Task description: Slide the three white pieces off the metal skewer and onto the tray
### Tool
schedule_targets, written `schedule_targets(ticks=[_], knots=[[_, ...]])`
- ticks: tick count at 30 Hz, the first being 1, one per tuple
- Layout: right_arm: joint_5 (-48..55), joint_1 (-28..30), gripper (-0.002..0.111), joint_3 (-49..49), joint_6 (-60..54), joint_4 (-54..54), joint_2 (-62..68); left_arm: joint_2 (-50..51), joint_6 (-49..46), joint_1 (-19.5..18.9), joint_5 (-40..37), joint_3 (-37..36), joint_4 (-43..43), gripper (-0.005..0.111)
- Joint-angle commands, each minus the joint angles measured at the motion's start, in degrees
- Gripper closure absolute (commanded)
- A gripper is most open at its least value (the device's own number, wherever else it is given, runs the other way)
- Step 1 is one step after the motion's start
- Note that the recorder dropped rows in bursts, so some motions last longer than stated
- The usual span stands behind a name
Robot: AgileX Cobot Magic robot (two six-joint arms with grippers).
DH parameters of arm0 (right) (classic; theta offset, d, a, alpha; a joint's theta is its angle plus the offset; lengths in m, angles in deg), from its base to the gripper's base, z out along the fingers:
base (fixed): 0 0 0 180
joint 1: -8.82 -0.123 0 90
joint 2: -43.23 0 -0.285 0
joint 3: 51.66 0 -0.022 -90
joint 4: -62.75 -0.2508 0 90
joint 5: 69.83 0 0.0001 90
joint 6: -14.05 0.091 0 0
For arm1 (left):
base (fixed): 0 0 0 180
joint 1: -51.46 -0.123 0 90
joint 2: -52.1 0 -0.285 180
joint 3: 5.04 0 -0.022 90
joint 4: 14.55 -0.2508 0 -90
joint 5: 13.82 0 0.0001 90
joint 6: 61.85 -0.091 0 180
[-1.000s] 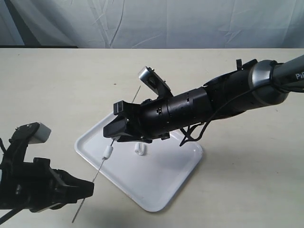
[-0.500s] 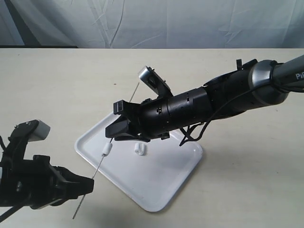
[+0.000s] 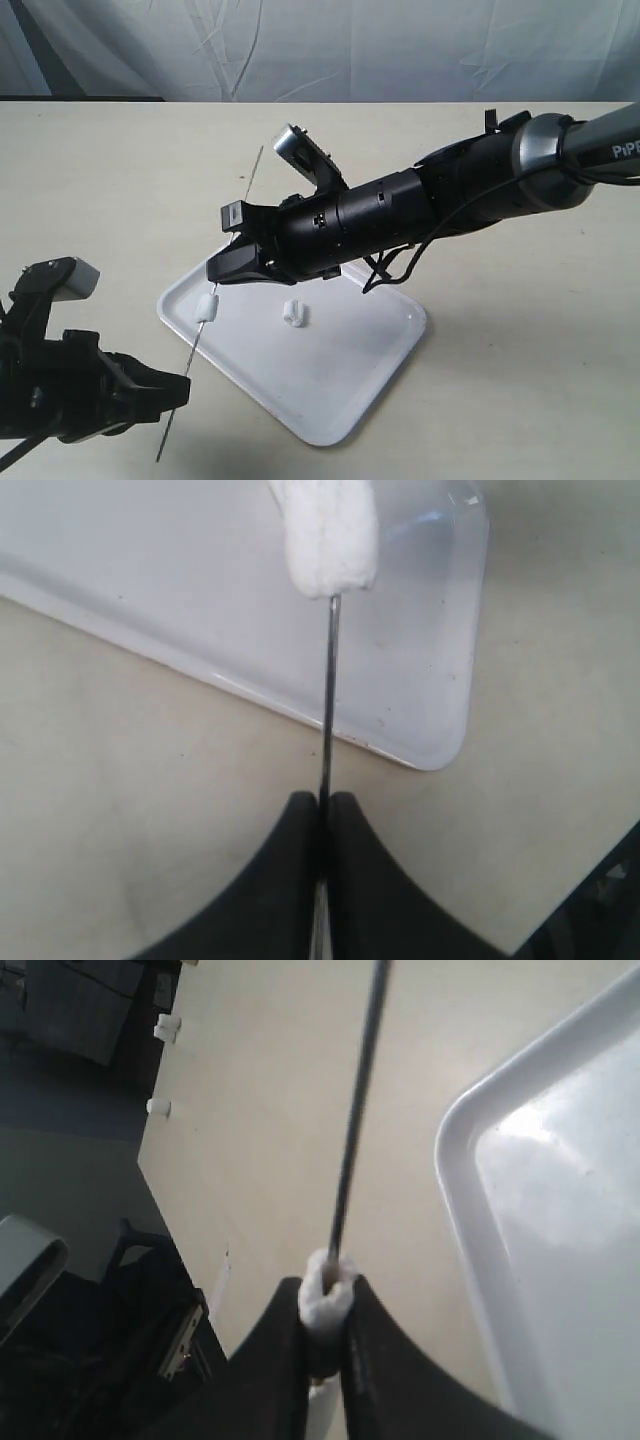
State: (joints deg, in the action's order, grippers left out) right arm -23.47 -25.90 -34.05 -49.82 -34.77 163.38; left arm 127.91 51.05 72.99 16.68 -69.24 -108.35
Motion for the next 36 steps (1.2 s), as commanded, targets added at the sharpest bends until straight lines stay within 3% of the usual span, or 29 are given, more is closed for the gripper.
schedule_targets(ticks=[1, 4, 10, 15, 19, 36], knots=[[-3.1, 0.7, 0.100, -1.7, -0.4, -2.4, -0.5, 0.0, 0.4, 0.3, 0.5, -1.3, -2.1, 0.107], [-3.5, 0.7, 0.083, -1.7, -0.4, -2.4, -0.5, 0.0, 0.4, 0.3, 0.6, -1.3, -2.2, 0.107], [-3.2, 0.7, 0.091, -1.7, -0.4, -2.4, -0.5, 0.0, 0.4, 0.3, 0.1, -1.3, -2.2, 0.107], [0.2, 0.4, 0.068, -1.7, 1.7, -2.2, -0.5, 0.0, 0.4, 0.3, -3.3, -0.2, -1.7, 0.107], [0.4, -0.2, 0.074, -1.7, 2.6, -1.5, -0.5, 0.0, 0.2, 0.3, -3.1, 0.9, -0.6, 0.107], [-1.2, -0.4, 0.076, -1.7, 4.1, 0.0, -0.5, 0.0, 0.0, 0.3, -4.0, 0.9, -0.6, 0.107]])
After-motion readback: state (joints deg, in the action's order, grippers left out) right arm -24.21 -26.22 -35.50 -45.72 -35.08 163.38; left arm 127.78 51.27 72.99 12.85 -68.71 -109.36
